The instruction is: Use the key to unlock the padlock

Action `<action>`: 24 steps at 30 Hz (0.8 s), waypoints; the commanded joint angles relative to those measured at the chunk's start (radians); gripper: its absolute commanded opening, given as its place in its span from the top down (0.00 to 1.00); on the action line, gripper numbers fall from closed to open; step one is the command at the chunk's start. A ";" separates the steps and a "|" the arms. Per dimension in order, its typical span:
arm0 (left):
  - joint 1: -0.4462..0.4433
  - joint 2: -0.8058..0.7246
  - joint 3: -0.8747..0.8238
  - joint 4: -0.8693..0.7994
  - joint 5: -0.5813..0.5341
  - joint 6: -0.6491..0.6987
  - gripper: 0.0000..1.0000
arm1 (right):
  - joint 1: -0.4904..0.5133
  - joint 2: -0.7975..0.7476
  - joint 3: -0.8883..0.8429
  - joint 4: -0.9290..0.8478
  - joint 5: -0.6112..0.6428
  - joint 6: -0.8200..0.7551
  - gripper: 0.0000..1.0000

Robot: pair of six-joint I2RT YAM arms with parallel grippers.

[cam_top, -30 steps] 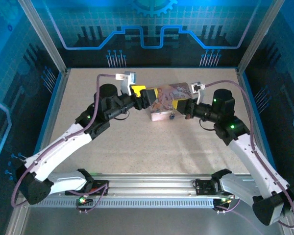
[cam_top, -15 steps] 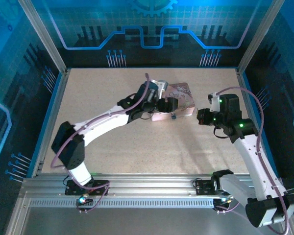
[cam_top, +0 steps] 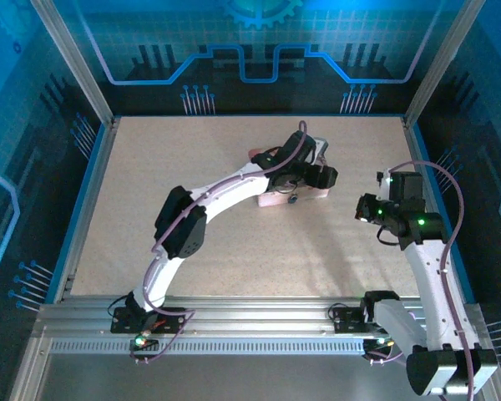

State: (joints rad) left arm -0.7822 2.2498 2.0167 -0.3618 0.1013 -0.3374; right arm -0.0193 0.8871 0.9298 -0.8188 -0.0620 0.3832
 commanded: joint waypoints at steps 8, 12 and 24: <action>-0.005 0.162 0.218 -0.224 -0.056 0.099 0.22 | -0.029 -0.004 -0.025 -0.022 -0.020 -0.022 1.00; -0.005 0.141 0.167 -0.251 -0.063 0.116 0.21 | -0.031 -0.004 -0.028 -0.019 -0.026 -0.021 1.00; -0.002 -0.079 -0.250 -0.091 -0.064 0.062 0.21 | -0.032 0.019 -0.037 -0.005 -0.090 -0.027 1.00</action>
State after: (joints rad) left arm -0.7818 2.2166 1.8671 -0.4053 0.0471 -0.2375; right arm -0.0341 0.8978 0.9085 -0.8223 -0.1051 0.3721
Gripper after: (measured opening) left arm 0.792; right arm 0.050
